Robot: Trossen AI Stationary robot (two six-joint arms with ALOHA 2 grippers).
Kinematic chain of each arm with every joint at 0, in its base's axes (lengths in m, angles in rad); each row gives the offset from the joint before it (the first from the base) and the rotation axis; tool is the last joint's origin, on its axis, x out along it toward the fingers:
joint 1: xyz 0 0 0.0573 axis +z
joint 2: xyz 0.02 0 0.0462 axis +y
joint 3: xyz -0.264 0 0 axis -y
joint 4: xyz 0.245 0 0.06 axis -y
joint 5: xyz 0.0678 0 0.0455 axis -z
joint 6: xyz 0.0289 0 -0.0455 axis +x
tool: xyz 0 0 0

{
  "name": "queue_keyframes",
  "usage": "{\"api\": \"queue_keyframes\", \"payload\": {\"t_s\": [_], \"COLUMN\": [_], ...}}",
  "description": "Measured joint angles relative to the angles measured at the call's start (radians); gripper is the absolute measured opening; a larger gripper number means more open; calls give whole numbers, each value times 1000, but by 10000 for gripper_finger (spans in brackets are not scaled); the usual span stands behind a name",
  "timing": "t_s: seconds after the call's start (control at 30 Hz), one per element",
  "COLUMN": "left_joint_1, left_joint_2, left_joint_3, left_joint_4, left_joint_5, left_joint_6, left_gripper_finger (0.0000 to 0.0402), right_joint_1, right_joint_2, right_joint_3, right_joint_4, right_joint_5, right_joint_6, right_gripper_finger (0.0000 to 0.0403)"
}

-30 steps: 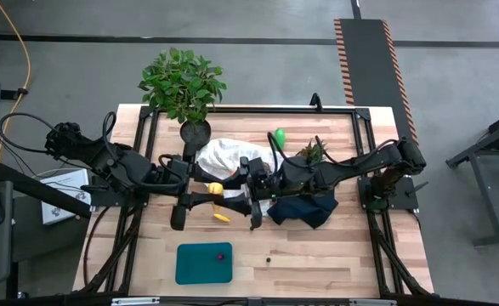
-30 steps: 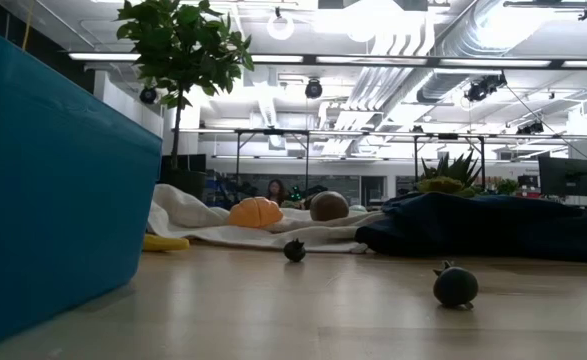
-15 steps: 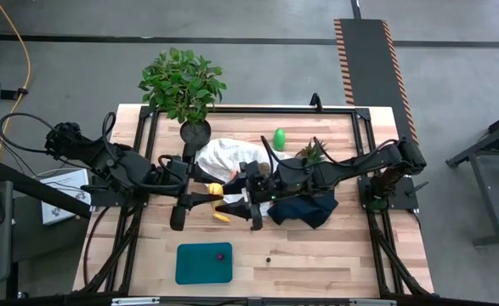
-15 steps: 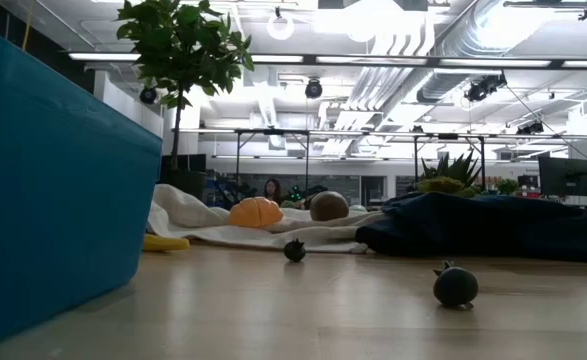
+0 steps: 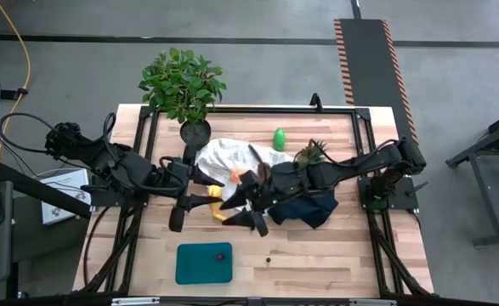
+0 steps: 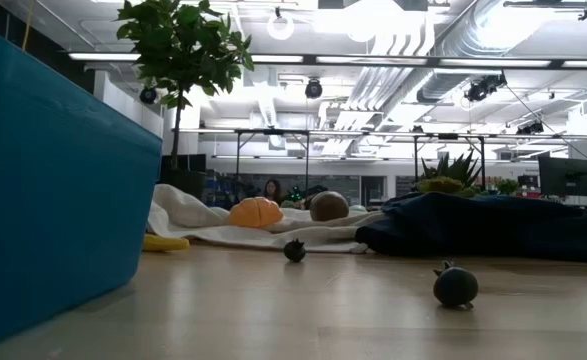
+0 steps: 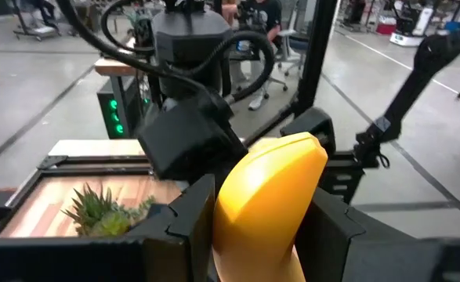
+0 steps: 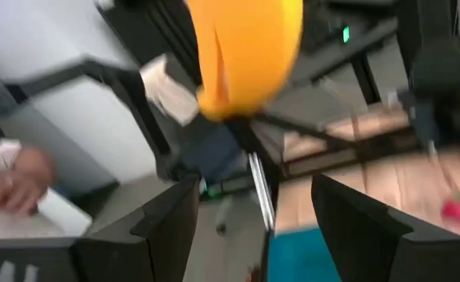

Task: Pick and placing Produce into tupperware
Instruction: Put the banana into the bin

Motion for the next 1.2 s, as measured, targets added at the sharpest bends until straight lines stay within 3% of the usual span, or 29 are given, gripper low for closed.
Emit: {"api": "queue_keyframes", "payload": {"t_s": [0.43,0.7,1.0,1.2], "left_joint_1": [0,-2,-84,-128], "left_joint_2": [0,38,171,228], "left_joint_3": [0,1,-30,-82], "left_joint_4": [-292,-446,-462,-387], "left_joint_5": [268,323,423,424], "left_joint_6": [-151,-245,-299,-366], "left_gripper_finger": [133,133,133,133], "right_joint_1": [31,41,79,121], "right_joint_2": [0,0,0,0], "right_joint_3": [0,0,-3,-3], "right_joint_4": [-402,-584,-743,-878], "right_joint_5": [-8,8,16,42], "right_joint_6": [36,45,62,60], "right_gripper_finger": [239,239,239,239]}}
